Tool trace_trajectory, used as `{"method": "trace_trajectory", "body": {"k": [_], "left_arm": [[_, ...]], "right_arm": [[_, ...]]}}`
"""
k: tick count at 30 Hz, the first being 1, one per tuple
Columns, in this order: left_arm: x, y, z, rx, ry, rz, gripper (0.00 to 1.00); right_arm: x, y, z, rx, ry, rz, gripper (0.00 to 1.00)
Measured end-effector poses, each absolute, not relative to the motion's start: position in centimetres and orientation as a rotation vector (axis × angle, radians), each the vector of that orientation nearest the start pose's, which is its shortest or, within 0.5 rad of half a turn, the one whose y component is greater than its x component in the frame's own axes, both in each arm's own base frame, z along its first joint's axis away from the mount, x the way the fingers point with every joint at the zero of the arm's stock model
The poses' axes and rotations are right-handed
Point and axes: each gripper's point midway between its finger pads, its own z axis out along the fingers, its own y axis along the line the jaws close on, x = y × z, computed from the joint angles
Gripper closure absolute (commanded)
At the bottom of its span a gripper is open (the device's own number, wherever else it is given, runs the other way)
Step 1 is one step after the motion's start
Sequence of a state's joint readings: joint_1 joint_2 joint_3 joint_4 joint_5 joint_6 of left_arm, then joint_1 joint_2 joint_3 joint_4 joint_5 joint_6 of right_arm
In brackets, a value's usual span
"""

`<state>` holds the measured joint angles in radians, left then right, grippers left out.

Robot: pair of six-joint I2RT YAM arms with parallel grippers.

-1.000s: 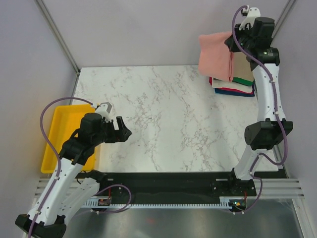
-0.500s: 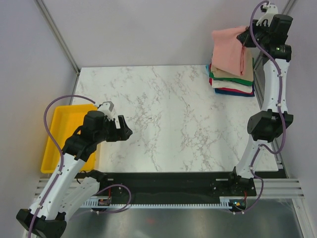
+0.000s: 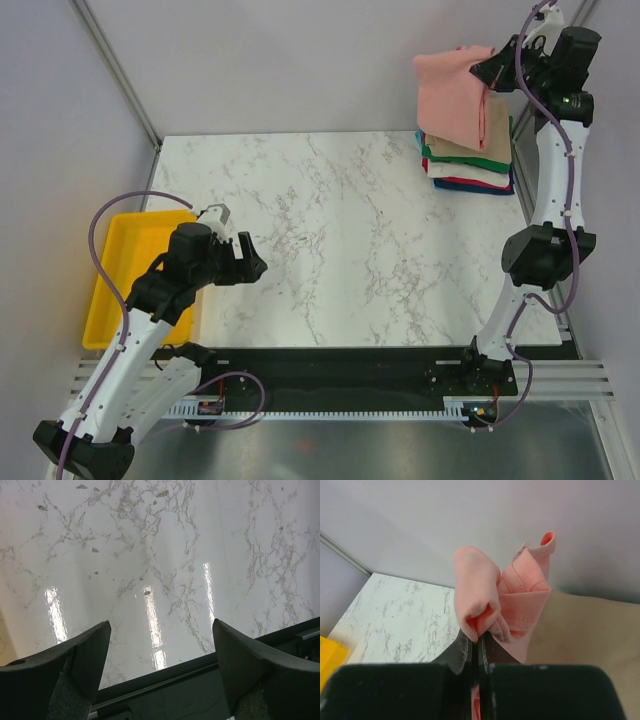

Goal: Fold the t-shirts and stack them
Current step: Neatly place the folded tshirt to the corner

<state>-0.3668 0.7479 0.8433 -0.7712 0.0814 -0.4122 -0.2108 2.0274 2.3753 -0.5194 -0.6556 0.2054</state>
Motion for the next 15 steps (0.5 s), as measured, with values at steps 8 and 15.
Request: {"method": "trace_trajectory", "body": {"k": [8, 15], "left_arm": [[20.7, -11.3, 19.2, -0.007, 2.293, -0.505, 0.11], [20.8, -11.3, 19.1, -0.008, 2.295, -0.503, 0.11]], "right_arm": [[54.0, -0.2, 44.4, -0.133, 1.673, 0.582, 1.0], [54.5, -2.7, 41.5, -0.061, 1.726, 0.639, 1.0]]}}
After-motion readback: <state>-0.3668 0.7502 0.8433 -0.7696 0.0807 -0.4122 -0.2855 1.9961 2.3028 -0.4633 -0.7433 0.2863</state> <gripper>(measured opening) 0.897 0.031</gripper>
